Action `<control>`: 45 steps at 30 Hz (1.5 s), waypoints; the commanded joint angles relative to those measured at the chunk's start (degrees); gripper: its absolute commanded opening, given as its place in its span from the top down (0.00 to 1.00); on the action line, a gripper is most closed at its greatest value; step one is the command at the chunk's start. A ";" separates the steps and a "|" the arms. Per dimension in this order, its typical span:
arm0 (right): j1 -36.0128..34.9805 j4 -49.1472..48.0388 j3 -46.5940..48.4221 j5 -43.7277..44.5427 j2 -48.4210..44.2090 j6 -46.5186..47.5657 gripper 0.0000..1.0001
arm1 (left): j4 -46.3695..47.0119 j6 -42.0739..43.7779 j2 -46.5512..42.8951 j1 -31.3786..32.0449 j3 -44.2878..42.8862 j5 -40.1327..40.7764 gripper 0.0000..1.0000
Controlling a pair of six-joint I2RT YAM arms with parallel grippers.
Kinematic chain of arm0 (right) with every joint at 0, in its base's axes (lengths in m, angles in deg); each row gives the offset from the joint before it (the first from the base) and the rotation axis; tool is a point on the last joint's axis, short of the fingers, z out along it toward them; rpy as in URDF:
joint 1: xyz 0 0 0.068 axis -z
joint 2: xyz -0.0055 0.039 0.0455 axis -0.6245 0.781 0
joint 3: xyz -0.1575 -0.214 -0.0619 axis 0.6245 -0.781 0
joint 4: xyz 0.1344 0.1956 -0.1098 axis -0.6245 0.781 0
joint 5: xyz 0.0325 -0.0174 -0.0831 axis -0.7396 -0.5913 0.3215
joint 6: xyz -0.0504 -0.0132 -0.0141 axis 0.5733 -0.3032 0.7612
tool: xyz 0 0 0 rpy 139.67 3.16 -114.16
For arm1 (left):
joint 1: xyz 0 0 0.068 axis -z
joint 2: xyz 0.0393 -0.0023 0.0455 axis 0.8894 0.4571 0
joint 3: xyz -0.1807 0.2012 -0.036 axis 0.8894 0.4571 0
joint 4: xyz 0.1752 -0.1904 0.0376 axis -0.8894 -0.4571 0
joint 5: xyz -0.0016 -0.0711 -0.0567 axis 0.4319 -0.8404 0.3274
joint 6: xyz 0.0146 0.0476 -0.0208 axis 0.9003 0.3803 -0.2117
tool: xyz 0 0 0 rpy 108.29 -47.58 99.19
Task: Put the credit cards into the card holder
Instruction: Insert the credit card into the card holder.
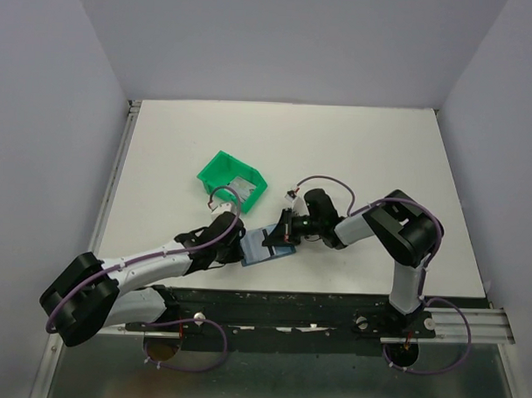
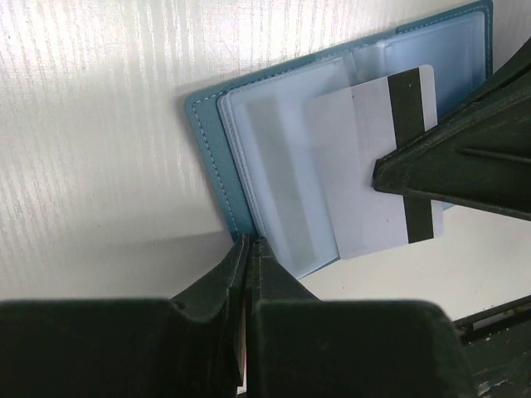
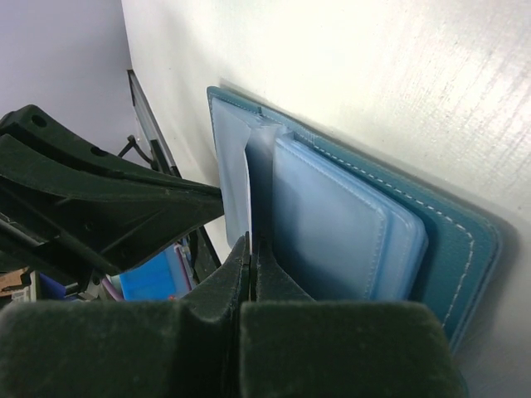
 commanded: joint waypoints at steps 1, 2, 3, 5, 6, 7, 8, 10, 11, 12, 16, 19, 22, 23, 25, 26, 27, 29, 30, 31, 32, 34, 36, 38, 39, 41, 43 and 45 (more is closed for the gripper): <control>-0.02 0.47 0.50 0.89 1.67 1.33 0.99 | 0.85 -0.71 1.00 -0.25 1.61 0.18 0.89; -0.02 0.91 0.68 0.89 1.59 1.50 1.00 | 1.11 -0.71 1.17 -0.25 1.70 0.18 0.89; -0.02 1.18 0.86 0.81 1.58 1.77 1.00 | 1.11 -0.62 1.52 -0.34 1.70 0.10 0.89; -0.02 1.53 1.21 0.63 1.67 2.29 1.00 | 1.55 -0.36 2.40 -0.34 1.61 -0.25 0.89; 0.07 1.62 1.38 0.54 1.76 2.56 1.00 | 1.64 -0.36 2.84 -0.34 1.44 -0.43 0.89; -0.02 1.62 1.65 0.37 1.93 2.82 1.00 | 1.73 -0.27 3.28 -0.25 1.35 -0.69 0.89; -0.02 1.62 1.91 0.28 2.11 2.91 1.00 | 1.90 -0.18 3.54 -0.34 1.35 -0.87 0.90; -0.02 1.79 2.44 0.19 2.46 3.09 1.00 | 2.25 -0.18 3.81 -0.43 1.26 -1.05 0.90; -0.02 1.97 2.70 0.19 2.55 3.17 1.00 | 2.17 -0.18 3.98 -0.43 1.26 -1.05 0.90; -0.02 2.32 3.05 0.19 2.64 3.35 1.00 | 2.25 -0.18 3.90 -0.43 1.17 -1.05 0.90; -0.02 3.11 4.37 0.36 2.99 3.79 1.00 | 1.91 -0.18 3.72 -0.34 1.26 -1.05 0.90; 0.16 4.25 5.34 0.89 3.25 4.14 1.00 | 1.82 -0.36 3.55 -0.43 1.35 -1.14 0.91; 0.16 4.69 5.69 1.77 3.25 4.14 1.00 | 1.38 -0.27 3.20 -0.43 1.26 -1.05 0.91; 0.24 4.87 5.52 2.12 3.17 4.14 1.00 | 1.29 -0.27 3.20 -0.52 1.35 -1.05 0.91; 0.42 5.04 5.34 2.91 2.99 4.23 1.00 | 1.11 -0.27 3.02 -0.43 1.26 -0.96 0.91; 0.51 5.22 5.25 3.35 2.82 4.23 0.99 | 0.94 -0.27 2.93 -0.43 1.17 -0.96 0.91; 0.42 5.40 4.99 3.70 2.73 4.14 1.00 | 0.94 -0.27 2.93 -0.43 1.17 -0.96 0.91; 0.51 5.57 4.64 4.58 2.47 4.23 1.00 | 0.85 -0.27 2.76 -0.52 1.26 -0.87 0.91; 0.51 5.57 4.46 4.84 2.38 4.14 1.00 | 0.85 -0.36 2.58 -0.52 1.26 -0.87 0.91; 0.60 5.57 4.29 5.11 2.38 4.23 1.00 | 0.67 -0.27 2.58 -0.52 1.26 -0.87 0.91; 0.60 5.66 4.11 5.37 2.29 4.14 0.99 | 0.76 -0.36 2.49 -0.52 1.26 -0.78 0.91; 0.60 5.75 3.85 6.07 1.94 4.14 1.00 | 0.76 -0.27 2.41 -0.52 1.26 -0.78 0.91; 0.68 6.19 3.23 6.95 1.32 4.32 0.99 | 0.76 -0.27 2.40 -0.43 1.35 -0.78 0.91; 0.77 6.45 2.71 7.74 0.80 4.58 1.00 | 0.76 -0.27 2.40 -0.43 1.17 -0.78 0.91; 0.77 6.54 2.44 7.92 0.53 4.67 1.00 | 0.76 -0.18 2.49 -0.60 1.09 -0.78 0.91; 0.86 6.63 1.83 8.45 0.27 4.58 1.00 | 0.76 -0.18 2.58 -0.60 1.00 -0.78 0.91; 1.03 6.54 1.39 8.89 0.09 4.58 1.00 | 0.76 -0.18 2.49 -0.52 1.00 -0.87 0.91; 1.12 6.28 1.12 9.24 0.00 4.32 1.00 | 0.85 -0.09 2.75 -0.52 0.91 -0.96 0.91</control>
